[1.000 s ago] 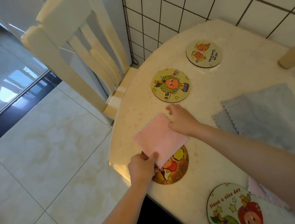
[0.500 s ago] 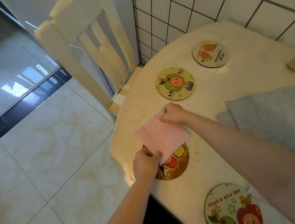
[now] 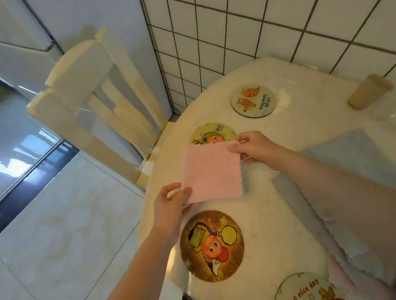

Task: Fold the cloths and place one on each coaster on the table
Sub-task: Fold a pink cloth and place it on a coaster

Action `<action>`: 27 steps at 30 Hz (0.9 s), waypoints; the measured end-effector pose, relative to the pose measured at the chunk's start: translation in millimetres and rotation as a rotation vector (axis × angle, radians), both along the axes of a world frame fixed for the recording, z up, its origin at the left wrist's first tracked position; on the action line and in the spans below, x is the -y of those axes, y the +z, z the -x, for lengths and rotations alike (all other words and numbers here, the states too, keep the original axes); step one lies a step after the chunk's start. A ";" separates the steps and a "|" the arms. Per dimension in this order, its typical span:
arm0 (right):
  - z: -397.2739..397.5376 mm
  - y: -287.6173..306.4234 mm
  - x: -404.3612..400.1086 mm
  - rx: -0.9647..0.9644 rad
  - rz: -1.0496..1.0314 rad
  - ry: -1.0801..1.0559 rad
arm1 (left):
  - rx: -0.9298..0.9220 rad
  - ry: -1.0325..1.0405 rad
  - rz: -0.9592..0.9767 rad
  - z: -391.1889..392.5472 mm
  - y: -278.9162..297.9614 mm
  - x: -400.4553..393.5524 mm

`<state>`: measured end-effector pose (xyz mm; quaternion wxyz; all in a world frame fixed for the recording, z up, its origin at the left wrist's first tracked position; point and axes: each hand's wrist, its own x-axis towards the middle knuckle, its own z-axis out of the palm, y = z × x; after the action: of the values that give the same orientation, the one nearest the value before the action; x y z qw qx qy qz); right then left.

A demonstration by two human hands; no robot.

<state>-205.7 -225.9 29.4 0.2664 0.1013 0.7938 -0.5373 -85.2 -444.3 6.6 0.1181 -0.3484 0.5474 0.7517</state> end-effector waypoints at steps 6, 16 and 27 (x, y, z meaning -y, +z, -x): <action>52.5 10.4 -45.7 -0.040 0.082 -0.356 | -0.108 -0.173 0.116 142.7 9.7 -20.4; 139.3 -22.5 -99.8 -0.064 0.133 -0.872 | -0.232 -0.447 0.141 346.0 -11.6 -96.4; 171.0 -92.9 -121.7 0.031 -0.007 -1.058 | -0.375 -0.668 0.679 409.6 -70.9 -150.6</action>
<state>-376.7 -104.2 -63.5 -0.0299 0.4969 0.6319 -0.5941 -494.8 -293.7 -64.3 0.1317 -0.0325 0.8539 0.5024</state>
